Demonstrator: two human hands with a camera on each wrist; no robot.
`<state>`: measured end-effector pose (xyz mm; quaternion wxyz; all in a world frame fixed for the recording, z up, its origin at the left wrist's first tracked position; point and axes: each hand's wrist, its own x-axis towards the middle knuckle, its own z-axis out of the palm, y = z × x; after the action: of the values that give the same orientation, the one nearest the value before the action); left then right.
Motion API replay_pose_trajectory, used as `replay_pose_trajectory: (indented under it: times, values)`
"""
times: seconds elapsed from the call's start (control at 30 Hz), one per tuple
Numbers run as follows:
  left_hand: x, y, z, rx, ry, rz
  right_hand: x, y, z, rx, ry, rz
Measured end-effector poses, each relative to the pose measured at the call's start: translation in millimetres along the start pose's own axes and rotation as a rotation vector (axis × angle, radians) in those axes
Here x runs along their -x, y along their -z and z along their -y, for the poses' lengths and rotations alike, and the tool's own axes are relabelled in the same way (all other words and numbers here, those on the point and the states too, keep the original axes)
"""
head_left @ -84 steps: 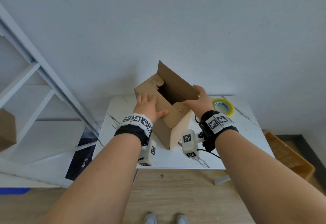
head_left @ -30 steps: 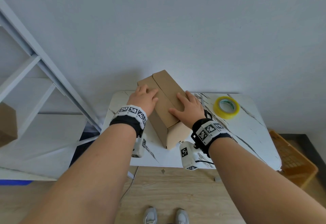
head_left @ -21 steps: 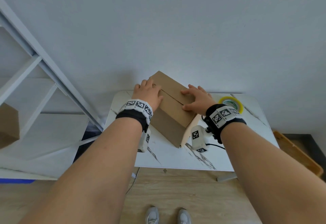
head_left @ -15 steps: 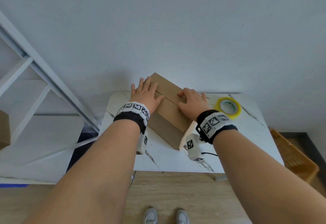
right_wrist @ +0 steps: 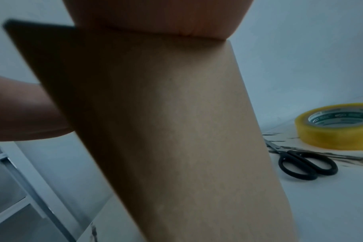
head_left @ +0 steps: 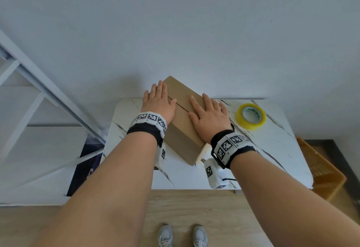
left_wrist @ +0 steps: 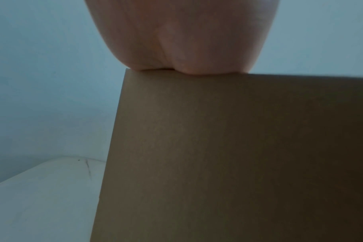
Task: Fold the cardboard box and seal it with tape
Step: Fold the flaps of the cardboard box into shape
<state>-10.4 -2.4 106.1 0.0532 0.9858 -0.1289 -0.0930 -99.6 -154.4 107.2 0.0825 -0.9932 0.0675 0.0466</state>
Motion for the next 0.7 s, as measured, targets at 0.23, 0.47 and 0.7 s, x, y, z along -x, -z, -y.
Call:
replay_pose_trajectory:
  times: [0.23, 0.47, 0.7]
  values:
    - [7.6, 2.7, 5.2, 0.06, -0.023, -0.048, 1.5, 7.8, 5.0, -0.06, -0.034, 0.005]
    - [50.6, 4.7, 10.3, 0.44, 0.206, -0.211, 3.0, 21.3, 3.3, -0.195, -0.138, 0.007]
    - [70.3, -1.7, 4.5, 0.708, 0.197, -0.13, 0.2, 25.3, 22.6, -0.346, -0.227, 0.015]
